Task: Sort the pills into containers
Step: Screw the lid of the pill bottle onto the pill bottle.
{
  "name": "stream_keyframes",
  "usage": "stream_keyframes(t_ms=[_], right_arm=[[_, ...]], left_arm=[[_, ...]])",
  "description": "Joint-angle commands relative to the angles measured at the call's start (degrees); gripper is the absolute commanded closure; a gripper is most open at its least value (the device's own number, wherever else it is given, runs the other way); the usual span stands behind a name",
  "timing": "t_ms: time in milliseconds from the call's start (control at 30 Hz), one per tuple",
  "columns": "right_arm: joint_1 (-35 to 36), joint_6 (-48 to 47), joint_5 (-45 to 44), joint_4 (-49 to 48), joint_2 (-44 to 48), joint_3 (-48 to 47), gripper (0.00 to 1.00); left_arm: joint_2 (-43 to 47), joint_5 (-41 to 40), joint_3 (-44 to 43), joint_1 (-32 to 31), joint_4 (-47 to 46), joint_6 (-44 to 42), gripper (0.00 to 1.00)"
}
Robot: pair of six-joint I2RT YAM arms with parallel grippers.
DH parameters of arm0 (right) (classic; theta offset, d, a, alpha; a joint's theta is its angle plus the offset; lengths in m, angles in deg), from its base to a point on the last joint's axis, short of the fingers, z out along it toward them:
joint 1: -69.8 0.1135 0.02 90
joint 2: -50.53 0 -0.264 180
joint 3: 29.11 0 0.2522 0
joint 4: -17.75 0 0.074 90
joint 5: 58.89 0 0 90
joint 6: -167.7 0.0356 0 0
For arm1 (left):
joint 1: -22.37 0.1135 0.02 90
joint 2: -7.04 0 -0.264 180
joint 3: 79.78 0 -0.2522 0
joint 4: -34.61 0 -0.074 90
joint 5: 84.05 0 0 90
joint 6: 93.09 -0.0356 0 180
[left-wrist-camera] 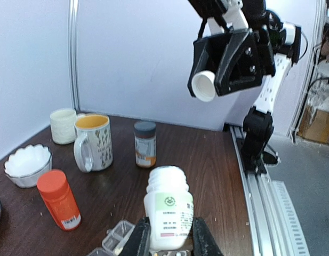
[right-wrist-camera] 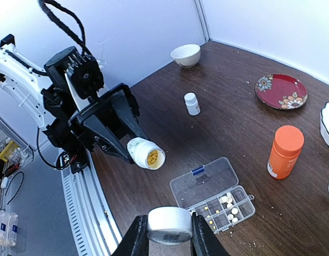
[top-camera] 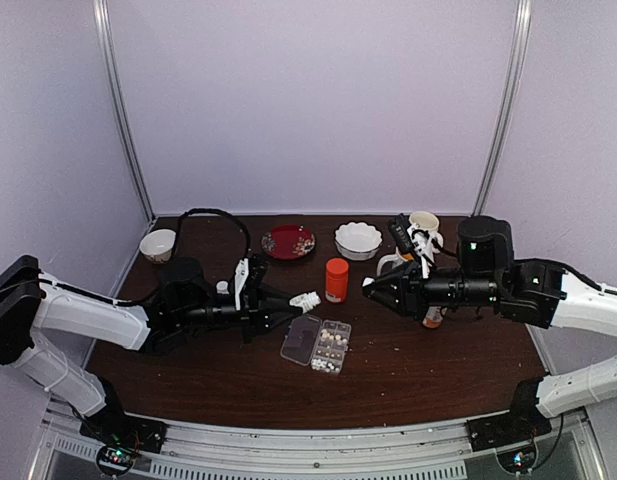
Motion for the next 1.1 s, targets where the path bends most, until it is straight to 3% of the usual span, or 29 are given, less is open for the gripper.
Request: stream_keyframes(t_ms=[0,167,667,1067], right_arm=[[-0.4,-4.8,4.8,6.4,-1.5,-7.2,1.0],[-0.4,-6.3,5.5,11.0,-3.4,-13.3,1.0],[-0.3,-7.8,13.9,21.1,-6.6,-30.6,1.0],[2.6,-12.9,14.0,34.8,-17.3,-48.3,1.0]], left_arm=[[0.9,2.5,2.7,1.4,-25.5,9.1,1.0],[-2.0,2.9,3.7,1.8,-41.4,16.1,1.0],[0.0,10.2,-2.7,1.7,-41.6,20.8,1.0],[0.2,11.4,-3.7,0.3,-39.7,21.0,1.0]])
